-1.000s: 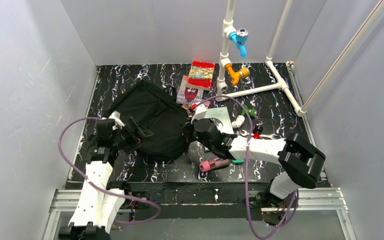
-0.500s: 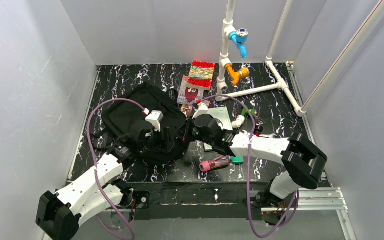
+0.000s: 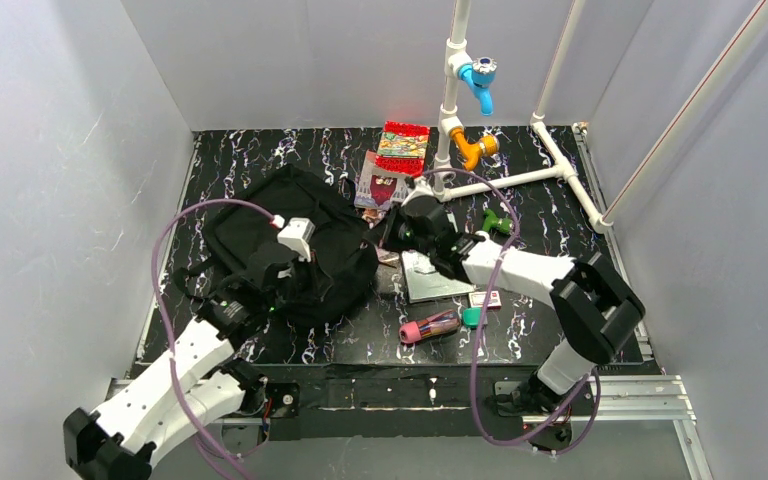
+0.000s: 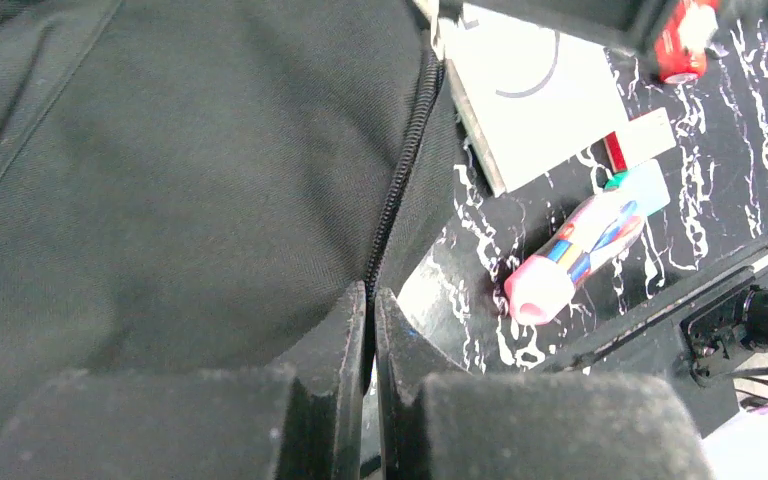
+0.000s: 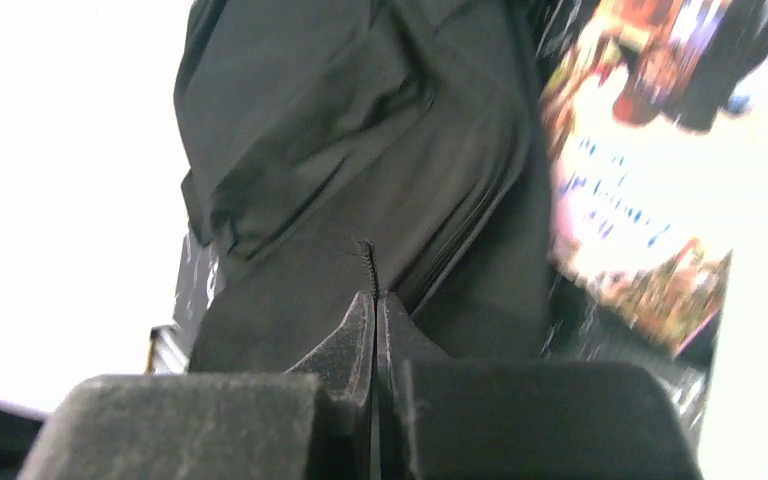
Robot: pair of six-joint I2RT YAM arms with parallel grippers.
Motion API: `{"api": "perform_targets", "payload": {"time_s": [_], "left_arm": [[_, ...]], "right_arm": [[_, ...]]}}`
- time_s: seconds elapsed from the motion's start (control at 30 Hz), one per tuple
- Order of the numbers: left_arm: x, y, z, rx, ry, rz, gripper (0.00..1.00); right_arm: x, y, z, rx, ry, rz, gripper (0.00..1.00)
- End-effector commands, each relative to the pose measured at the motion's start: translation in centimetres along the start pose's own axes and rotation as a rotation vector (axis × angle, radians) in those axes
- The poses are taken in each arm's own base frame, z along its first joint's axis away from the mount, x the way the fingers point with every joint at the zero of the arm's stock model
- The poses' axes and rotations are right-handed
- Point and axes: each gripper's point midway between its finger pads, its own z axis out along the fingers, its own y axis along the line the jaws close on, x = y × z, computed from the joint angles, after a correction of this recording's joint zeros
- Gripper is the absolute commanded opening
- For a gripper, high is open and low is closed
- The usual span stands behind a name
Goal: Pack the student bag
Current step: Zip the student bag at the center of the board.
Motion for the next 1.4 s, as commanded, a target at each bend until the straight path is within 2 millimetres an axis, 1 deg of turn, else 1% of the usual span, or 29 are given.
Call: {"api": "perform_targets", "payload": {"time_s": [0.0,0.07,0.13,0.27,0.3,0.33,0.37,0.4,0.47,0.5,0.53,0.57,0.63,0.67,0.7,0.73,0.77,0.8,0.83,0.9,0.93,0.97,1.0,1.1,1.17,1.23,1.27,1.3,1.37], "left_arm": [[1.7,2.5,-4.7,-0.133,0.083,0.001,0.00],[1.2,2.3,-6.2,-0.133,0.067,-0.006,0.00],[0.9,2.1,-7.0,-0.122,0.052,-0.011,0.00],[1.1,2.0,-7.3,-0.110,0.051,-0.003,0.00],[1.2,2.0,-7.3,-0.106,0.053,-0.005,0.00],[1.2,1.8,-7.4,-0.099,0.054,-0.009,0.00],[1.2,1.7,-7.5,-0.095,0.055,-0.013,0.00],[1.2,1.6,-7.6,-0.091,0.053,-0.018,0.00],[1.5,1.7,-7.5,-0.092,0.059,-0.025,0.00],[1.6,1.7,-7.3,-0.092,0.063,-0.027,0.00],[1.6,1.7,-7.2,-0.095,0.068,-0.031,0.00],[1.6,1.7,-7.1,-0.102,0.074,-0.039,0.00],[1.5,2.2,-6.8,-0.142,0.081,-0.071,0.02],[1.6,2.4,-6.7,-0.162,0.086,-0.086,0.20],[1.7,2.6,-6.5,-0.179,0.091,-0.107,0.35],[1.8,2.6,-6.1,-0.181,0.097,-0.115,0.45],[1.7,2.4,-5.8,-0.175,0.094,-0.123,0.56],[1.6,2.4,-5.6,-0.179,0.094,-0.134,0.60],[1.2,2.2,-5.5,-0.173,0.082,-0.141,0.69],[0.0,1.3,-5.3,-0.136,0.046,-0.146,0.79],[-0.8,0.7,-5.2,-0.108,0.026,-0.146,0.83],[-1.6,-0.3,-5.0,-0.065,0.008,-0.145,0.86],[-2.3,-1.3,-4.5,-0.021,-0.002,-0.147,0.87],[-3.0,-4.6,-2.0,0.106,0.057,-0.219,0.87],[-3.3,-6.5,0.3,0.163,0.084,-0.298,0.87],[-3.7,-8.3,2.6,0.192,0.090,-0.358,0.90],[-3.7,-9.1,3.5,0.190,0.093,-0.351,0.92],[-3.6,-9.5,4.4,0.172,0.098,-0.341,0.92],[-3.5,-10.0,5.9,0.141,0.109,-0.332,0.92]], "right_arm": [[-8.1,-0.9,3.0,-0.044,-0.176,-0.081,0.01],[-8.5,-1.6,5.0,-0.064,-0.157,-0.107,0.01],[-8.7,-2.1,6.9,-0.067,-0.140,-0.144,0.01],[-9.0,-2.4,11.2,-0.101,-0.127,-0.212,0.01],[-9.5,-2.1,12.3,-0.107,-0.133,-0.234,0.01],[-9.2,-3.0,13.4,-0.087,-0.122,-0.244,0.01],[-9.8,-2.7,14.4,-0.093,-0.128,-0.261,0.01],[-9.7,-3.1,15.3,-0.086,-0.117,-0.289,0.01],[-9.6,-3.8,16.5,-0.057,-0.099,-0.343,0.01],[-9.7,-3.8,16.6,-0.037,-0.081,-0.369,0.01],[-9.7,-4.0,16.5,-0.008,-0.051,-0.385,0.11],[-9.7,-4.0,16.0,0.021,-0.007,-0.405,0.22],[-9.3,-4.1,13.3,0.095,0.054,-0.456,0.43],[-9.1,-4.2,11.5,0.139,0.055,-0.492,0.56],[-8.9,-4.4,9.6,0.176,0.050,-0.535,0.67],[-8.7,-4.5,7.9,0.201,0.051,-0.573,0.74],[-8.3,-4.7,6.2,0.215,0.058,-0.593,0.79],[-8.0,-4.7,4.6,0.216,0.068,-0.606,0.81],[-7.8,-4.5,2.9,0.211,0.069,-0.619,0.83],[-7.4,-4.4,-0.4,0.210,0.061,-0.649,0.87],[-6.6,-4.9,-1.9,0.211,0.070,-0.651,0.89],[-6.8,-4.4,-3.7,0.193,0.042,-0.648,0.91],[-6.2,-5.0,-4.7,0.202,0.041,-0.635,0.93],[-5.4,-7.5,-8.1,0.258,0.007,-0.558,0.97],[-5.0,-9.5,-9.8,0.291,-0.039,-0.469,0.98],[-4.4,-11.3,-11.0,0.320,-0.059,-0.412,0.98],[-4.0,-11.5,-11.4,0.303,-0.061,-0.404,0.98],[-3.7,-11.1,-11.3,0.259,-0.062,-0.417,0.98],[-3.6,-10.4,-10.4,0.199,-0.057,-0.465,0.98]]}}
